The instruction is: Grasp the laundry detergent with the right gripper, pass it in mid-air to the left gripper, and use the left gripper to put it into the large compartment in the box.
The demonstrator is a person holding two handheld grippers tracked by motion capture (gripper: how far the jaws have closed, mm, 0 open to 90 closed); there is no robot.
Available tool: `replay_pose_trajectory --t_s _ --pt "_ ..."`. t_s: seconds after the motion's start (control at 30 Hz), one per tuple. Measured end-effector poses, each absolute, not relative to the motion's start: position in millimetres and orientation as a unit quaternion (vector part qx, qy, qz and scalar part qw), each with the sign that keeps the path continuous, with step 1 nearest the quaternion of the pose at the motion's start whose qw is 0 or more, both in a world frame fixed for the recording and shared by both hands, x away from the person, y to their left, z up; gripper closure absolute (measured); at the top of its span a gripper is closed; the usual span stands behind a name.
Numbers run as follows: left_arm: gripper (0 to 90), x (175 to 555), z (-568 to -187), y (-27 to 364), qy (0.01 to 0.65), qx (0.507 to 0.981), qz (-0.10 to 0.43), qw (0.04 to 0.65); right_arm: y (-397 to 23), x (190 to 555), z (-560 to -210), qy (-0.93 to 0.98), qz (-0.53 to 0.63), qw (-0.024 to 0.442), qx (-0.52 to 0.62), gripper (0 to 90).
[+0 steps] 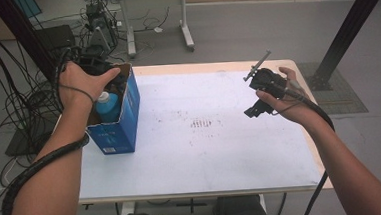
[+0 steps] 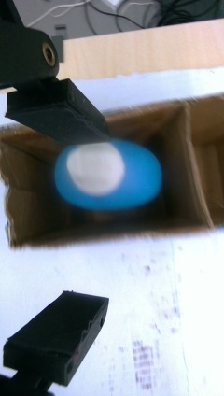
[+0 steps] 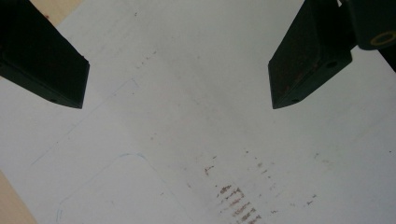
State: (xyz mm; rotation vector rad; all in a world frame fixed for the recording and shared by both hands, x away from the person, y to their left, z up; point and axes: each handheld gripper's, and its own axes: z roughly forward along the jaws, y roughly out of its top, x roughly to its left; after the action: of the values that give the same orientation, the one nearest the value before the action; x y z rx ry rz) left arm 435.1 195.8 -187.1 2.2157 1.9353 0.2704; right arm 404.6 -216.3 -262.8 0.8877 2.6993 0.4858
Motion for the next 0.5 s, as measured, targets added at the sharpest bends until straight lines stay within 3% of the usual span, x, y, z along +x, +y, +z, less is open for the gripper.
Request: replay_pose_trajectory --t_s 0.5 --pt "8.5 451.8 -187.7 114.0 0.584 0.801 0.079 0.106 -220.4 408.3 -257.6 0.930 0.166 0.131 0.302 5.2"
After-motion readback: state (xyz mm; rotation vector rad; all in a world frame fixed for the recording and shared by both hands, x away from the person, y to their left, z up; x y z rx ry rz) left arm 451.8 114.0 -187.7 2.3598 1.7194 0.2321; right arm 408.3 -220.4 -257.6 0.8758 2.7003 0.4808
